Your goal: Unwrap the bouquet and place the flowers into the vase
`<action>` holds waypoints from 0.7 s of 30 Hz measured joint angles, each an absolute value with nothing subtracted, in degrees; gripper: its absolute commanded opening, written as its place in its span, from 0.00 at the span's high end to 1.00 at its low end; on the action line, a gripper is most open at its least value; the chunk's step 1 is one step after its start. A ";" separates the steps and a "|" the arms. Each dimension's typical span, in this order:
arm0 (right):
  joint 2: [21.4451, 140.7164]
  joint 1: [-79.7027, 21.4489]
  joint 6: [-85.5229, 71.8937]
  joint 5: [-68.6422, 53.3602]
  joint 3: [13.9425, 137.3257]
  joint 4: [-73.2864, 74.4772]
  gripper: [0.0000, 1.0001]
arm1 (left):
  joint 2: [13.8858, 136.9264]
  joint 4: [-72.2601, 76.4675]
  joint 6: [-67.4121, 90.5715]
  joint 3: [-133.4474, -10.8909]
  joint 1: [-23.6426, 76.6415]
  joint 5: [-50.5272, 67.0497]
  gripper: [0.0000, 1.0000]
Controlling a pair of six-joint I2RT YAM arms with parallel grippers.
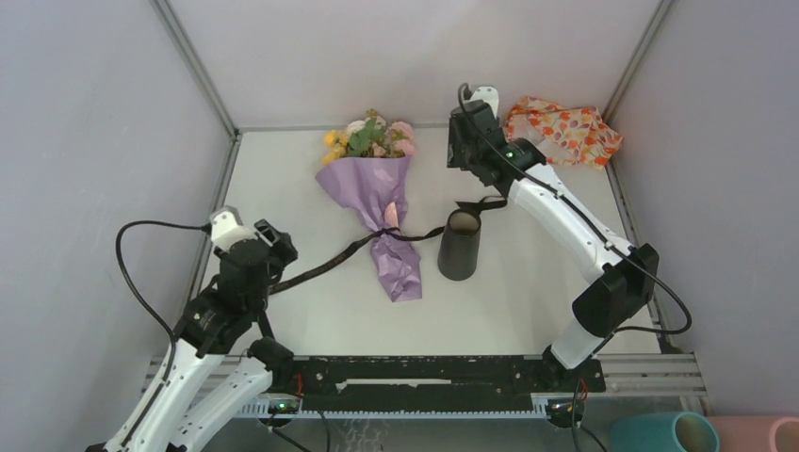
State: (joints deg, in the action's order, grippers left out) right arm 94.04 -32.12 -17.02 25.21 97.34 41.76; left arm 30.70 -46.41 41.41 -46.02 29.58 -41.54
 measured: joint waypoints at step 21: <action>82.91 -43.90 -17.30 13.47 90.11 32.58 0.42 | 67.11 2.17 34.37 -34.72 31.62 -3.29 0.67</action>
State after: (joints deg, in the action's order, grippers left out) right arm 82.91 -43.90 -17.30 13.47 90.11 32.58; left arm 67.11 2.17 34.37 -34.72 31.62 -3.29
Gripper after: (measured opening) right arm 0.583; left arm 0.347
